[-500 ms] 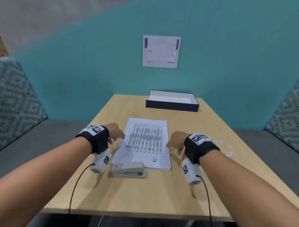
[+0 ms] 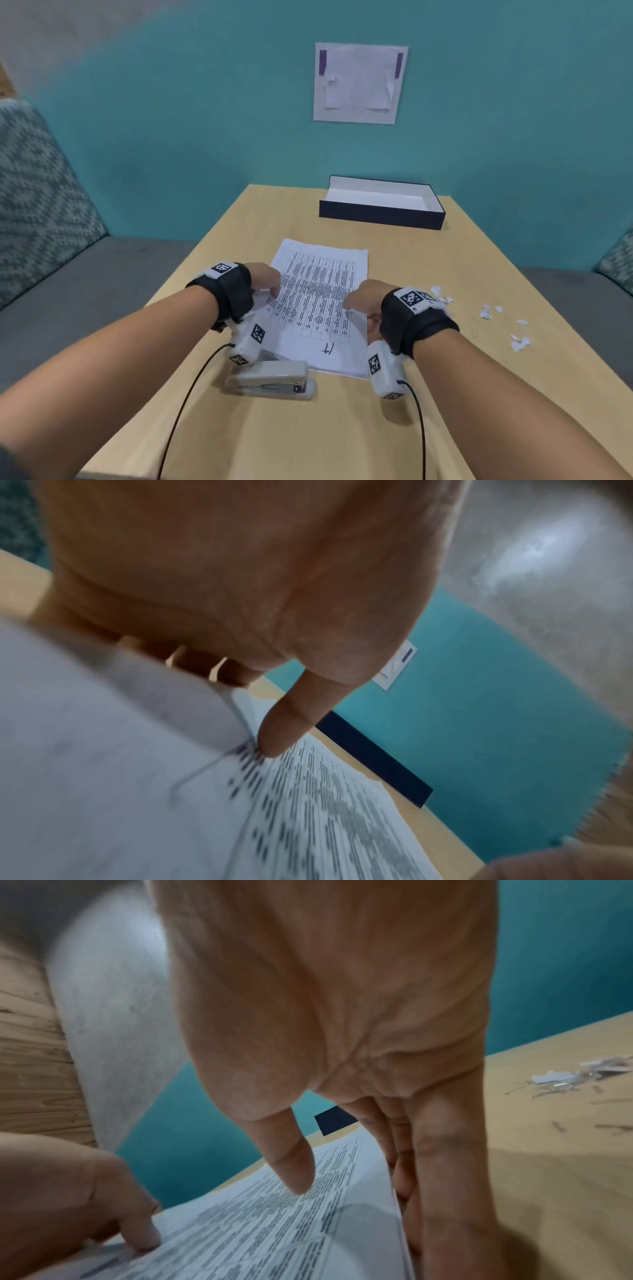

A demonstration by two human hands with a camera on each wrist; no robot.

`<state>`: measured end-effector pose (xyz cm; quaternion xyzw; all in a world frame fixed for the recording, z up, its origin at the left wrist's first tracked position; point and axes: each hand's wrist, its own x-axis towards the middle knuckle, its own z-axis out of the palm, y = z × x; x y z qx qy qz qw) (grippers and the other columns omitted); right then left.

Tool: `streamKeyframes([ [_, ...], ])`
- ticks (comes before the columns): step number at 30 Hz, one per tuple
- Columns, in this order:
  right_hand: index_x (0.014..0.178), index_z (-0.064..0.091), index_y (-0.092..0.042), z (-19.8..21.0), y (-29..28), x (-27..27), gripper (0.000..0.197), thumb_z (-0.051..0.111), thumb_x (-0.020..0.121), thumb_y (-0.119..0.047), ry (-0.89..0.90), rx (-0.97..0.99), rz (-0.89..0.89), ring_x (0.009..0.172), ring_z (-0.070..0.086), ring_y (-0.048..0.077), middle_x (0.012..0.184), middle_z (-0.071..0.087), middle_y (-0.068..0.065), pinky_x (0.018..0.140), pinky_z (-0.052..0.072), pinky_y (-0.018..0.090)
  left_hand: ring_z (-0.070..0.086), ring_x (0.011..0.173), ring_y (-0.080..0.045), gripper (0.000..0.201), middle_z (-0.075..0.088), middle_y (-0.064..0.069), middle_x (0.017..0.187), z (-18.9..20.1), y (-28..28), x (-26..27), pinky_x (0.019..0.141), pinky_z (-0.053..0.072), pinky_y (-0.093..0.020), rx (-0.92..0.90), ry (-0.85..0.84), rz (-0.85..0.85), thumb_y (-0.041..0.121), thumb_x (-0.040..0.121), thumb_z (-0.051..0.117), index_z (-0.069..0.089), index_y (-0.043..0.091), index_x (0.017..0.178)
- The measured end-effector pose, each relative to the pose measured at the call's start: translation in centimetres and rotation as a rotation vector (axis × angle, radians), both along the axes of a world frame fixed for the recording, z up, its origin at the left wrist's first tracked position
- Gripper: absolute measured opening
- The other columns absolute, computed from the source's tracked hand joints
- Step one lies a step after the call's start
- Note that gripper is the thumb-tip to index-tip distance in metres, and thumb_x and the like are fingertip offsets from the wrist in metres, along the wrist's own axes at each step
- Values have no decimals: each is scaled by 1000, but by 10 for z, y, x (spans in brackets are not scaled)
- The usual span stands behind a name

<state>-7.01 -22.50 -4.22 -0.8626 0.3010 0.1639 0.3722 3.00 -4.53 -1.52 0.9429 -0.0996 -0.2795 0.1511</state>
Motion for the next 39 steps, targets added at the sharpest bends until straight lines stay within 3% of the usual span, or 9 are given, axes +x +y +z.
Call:
streamKeyframes([
  [3,92,54,-12,3,4,1,8,59,92,-19,9,-47,33,67,51,18,86,54,5,88,57,38,54,106,-28,43,56,-17,141,4,-4,0,85,44,-28,5,-64,1,16,99,57,56,-2,138],
  [8,98,48,-3,16,9,-2,23,43,102,-25,103,-244,197,59,45,17,72,45,4,55,36,26,50,131,-35,54,46,-21,149,9,-7,2,91,42,-32,-66,1,62,14,101,53,39,-1,151],
  [15,68,37,-12,3,-2,-1,30,47,96,-18,23,-120,73,51,31,18,61,33,2,55,28,26,58,88,-28,31,64,-21,112,-1,-2,8,73,45,-31,-336,-152,77,-4,94,49,61,-7,123],
  [18,95,56,-7,3,-16,-1,23,63,86,-27,-118,65,-123,53,37,19,66,41,3,65,40,34,67,96,-36,32,69,-23,107,7,6,18,87,56,-45,-643,-144,154,-11,84,52,63,-2,113],
  [21,131,43,-10,22,-35,2,73,77,73,-37,-444,290,-356,86,59,23,101,56,5,80,52,39,71,103,-40,39,74,-19,111,28,15,11,92,56,-55,-917,-27,170,-15,88,51,64,10,114],
  [25,107,67,-4,65,-39,-7,28,71,80,-11,-810,669,-422,115,61,31,121,65,10,103,47,51,69,111,-38,49,74,-13,121,43,17,3,96,55,-53,-1101,48,99,-16,91,45,62,12,127],
  [32,90,66,-24,101,-8,-10,26,56,93,0,-1183,296,-300,90,70,22,100,75,4,81,57,32,68,89,0,37,71,13,111,55,2,-13,68,51,-16,-1322,-205,129,-3,99,51,57,21,126],
  [35,96,69,-24,99,-3,-13,29,55,91,2,-1210,314,-304,80,68,11,93,74,-5,65,55,15,69,100,-6,40,71,10,115,54,1,-17,78,52,-22,-1371,-236,155,-5,97,54,56,21,127],
  [39,104,68,-12,90,-5,-15,30,57,84,7,-1186,353,-352,85,68,16,99,74,2,61,55,19,70,107,-24,31,72,-4,114,52,4,-15,78,54,-29,-1378,-247,186,-1,92,62,57,11,120],
])
